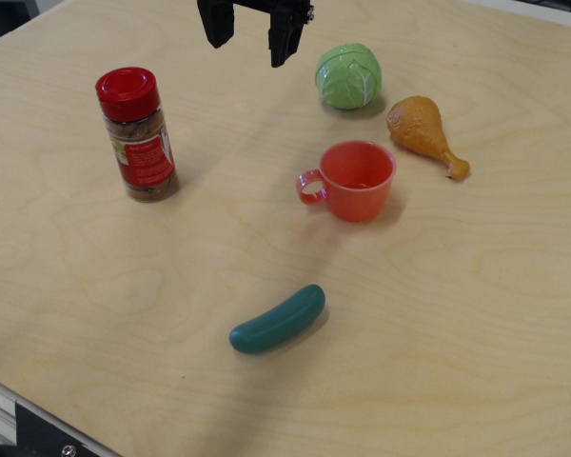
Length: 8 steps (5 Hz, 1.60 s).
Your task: Put cucumber in cup
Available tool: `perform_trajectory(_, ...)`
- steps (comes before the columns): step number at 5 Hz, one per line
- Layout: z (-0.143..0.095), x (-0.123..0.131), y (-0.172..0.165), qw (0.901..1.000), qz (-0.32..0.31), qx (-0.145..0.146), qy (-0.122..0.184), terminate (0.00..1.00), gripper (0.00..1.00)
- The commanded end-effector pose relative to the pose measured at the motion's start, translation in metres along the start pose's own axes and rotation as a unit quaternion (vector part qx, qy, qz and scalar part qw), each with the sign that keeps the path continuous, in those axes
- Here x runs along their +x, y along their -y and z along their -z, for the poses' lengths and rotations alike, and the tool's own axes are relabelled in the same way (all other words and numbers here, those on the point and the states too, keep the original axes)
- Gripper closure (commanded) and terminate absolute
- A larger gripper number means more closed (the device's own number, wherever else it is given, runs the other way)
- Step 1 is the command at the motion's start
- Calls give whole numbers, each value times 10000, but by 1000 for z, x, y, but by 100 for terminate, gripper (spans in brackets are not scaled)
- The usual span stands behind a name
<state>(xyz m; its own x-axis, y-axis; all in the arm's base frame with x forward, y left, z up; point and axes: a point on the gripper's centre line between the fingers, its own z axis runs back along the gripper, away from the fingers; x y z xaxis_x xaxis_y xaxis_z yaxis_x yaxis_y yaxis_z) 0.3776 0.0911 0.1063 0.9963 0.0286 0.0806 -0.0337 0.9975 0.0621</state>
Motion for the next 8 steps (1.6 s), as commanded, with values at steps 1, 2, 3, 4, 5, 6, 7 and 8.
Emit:
perform_trajectory(1, 0, 0, 0, 10000, 0, 0, 0, 0, 0)
perform_trajectory(2, -15, -32, 21, 9974, 652, 145, 274, 0, 0)
perform_trajectory(3, -33, -60, 36, 9948, 972, 61, 305, 0, 0)
perform_trajectory(4, -36, -87, 53, 9898, 1370, -160, 343, 0, 0)
perform_trajectory(5, -24, -107, 76, 9803, 1879, -523, 306, 0, 0)
perform_trajectory(6, -7, -125, 91, 9748, 2129, -611, 266, 0, 0)
perform_trajectory(7, 3, -147, 101, 9666, 2449, -715, 233, 0, 0)
perform_trajectory(8, 18, -163, 105, 9604, 2697, -687, 109, 0, 0)
